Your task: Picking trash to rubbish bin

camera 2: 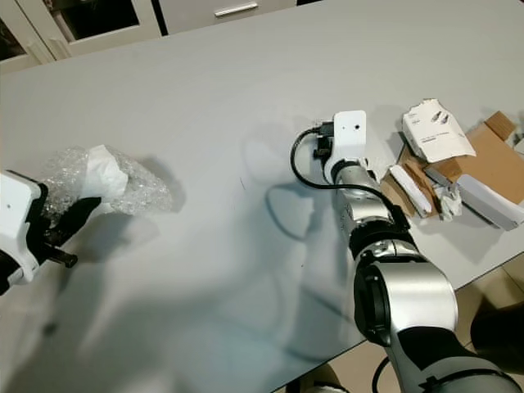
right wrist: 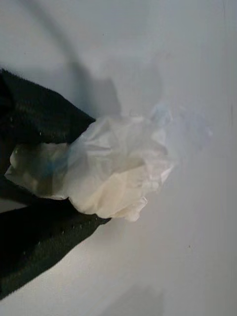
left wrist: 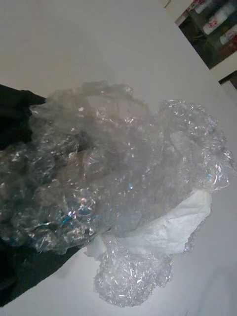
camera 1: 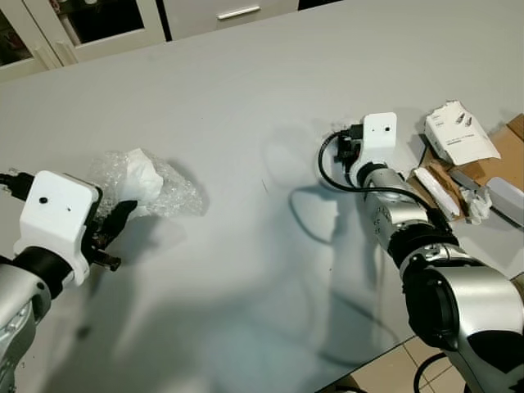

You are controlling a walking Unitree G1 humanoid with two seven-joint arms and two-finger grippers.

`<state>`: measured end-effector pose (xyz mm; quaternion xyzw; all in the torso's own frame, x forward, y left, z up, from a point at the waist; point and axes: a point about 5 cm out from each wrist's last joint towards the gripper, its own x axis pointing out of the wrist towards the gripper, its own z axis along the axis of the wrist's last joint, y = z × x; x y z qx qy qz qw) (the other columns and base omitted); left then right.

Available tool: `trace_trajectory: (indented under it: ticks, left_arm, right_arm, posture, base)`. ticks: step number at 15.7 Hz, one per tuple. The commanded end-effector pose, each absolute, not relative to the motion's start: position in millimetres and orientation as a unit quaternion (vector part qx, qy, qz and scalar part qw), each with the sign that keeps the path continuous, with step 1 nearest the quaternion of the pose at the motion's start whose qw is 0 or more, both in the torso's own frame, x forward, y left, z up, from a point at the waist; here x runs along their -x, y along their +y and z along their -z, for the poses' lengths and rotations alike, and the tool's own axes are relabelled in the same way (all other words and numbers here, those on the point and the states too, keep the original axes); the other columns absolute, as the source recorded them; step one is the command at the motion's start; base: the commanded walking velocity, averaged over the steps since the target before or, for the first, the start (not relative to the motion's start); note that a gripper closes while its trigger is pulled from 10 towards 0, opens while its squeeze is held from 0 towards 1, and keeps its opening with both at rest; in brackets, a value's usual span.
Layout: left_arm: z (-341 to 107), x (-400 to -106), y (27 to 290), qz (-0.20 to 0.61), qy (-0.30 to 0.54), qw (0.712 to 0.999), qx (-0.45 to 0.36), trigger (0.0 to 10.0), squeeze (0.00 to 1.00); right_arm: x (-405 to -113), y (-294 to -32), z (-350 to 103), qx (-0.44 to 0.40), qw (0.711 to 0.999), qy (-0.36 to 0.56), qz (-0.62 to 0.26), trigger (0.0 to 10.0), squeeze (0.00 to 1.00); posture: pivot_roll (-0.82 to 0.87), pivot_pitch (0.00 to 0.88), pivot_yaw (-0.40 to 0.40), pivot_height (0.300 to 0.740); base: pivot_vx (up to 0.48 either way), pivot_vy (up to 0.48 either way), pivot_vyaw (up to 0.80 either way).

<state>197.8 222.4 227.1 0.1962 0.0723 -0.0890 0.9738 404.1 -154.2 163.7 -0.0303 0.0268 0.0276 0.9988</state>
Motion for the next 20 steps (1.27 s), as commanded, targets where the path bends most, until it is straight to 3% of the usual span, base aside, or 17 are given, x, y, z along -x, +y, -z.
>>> trace_trajectory:
  ticks: [1, 5, 11, 12, 14, 18, 20]
  left_arm:
    - [-227.5, -195.4, 220.3, 0.089, 0.069, 0.973, -0.203, 10.0, 0.00]
    - [-218.2, -202.0, 218.5, 0.084, 0.066, 0.977, -0.185, 10.0, 0.00]
    - [-184.9, -234.0, 201.7, 0.078, 0.067, 0.991, -0.090, 10.0, 0.00]
    - [-174.7, -247.9, 189.2, 0.092, 0.063, 0.993, -0.039, 10.0, 0.00]
    - [-167.0, -252.0, 177.2, 0.124, 0.063, 0.989, -0.048, 10.0, 0.00]
    - [-160.4, -259.1, 165.0, 0.136, 0.057, 0.988, -0.045, 10.0, 0.00]
    - [-158.0, -258.0, 161.5, 0.140, 0.060, 0.987, -0.055, 10.0, 0.00]
  right_arm:
    - [-401.9, -154.9, -156.2, 0.031, 0.998, 0.040, -0.027, 0.0, 0.00]
    - [-402.7, -154.5, -160.1, 0.033, 0.999, 0.028, -0.033, 0.0, 0.00]
    - [-398.8, -156.5, -176.8, -0.005, 0.994, -0.069, -0.088, 0.0, 0.00]
    - [-387.4, -161.6, -175.0, -0.005, 0.988, -0.111, -0.102, 0.0, 0.00]
    - [-365.2, -169.8, -166.8, -0.009, 0.989, -0.119, -0.091, 0.0, 0.00]
    - [-288.4, -179.1, -160.3, -0.021, 0.993, -0.111, -0.039, 0.0, 0.00]
    - [-274.2, -175.1, -160.1, -0.033, 0.994, -0.099, -0.033, 0.0, 0.00]
  posture:
    - [0.45, 0.251, -0.030, 0.740]
    - [0.39, 0.207, -0.052, 0.740]
    - [0.13, 0.079, -0.036, 0.740]
    - [0.05, 0.038, -0.013, 0.740]
    - [0.01, 0.017, 0.011, 0.740]
    - [-0.04, 0.007, 0.024, 0.740]
    - [-0.04, 0.011, 0.023, 0.740]
  base:
    - [0.000, 0.000, 0.00]
    - [0.000, 0.000, 0.00]
    - [0.000, 0.000, 0.00]
    - [0.000, 0.000, 0.00]
    - [0.000, 0.000, 0.00]
    - [0.000, 0.000, 0.00]
    - [0.000, 0.000, 0.00]
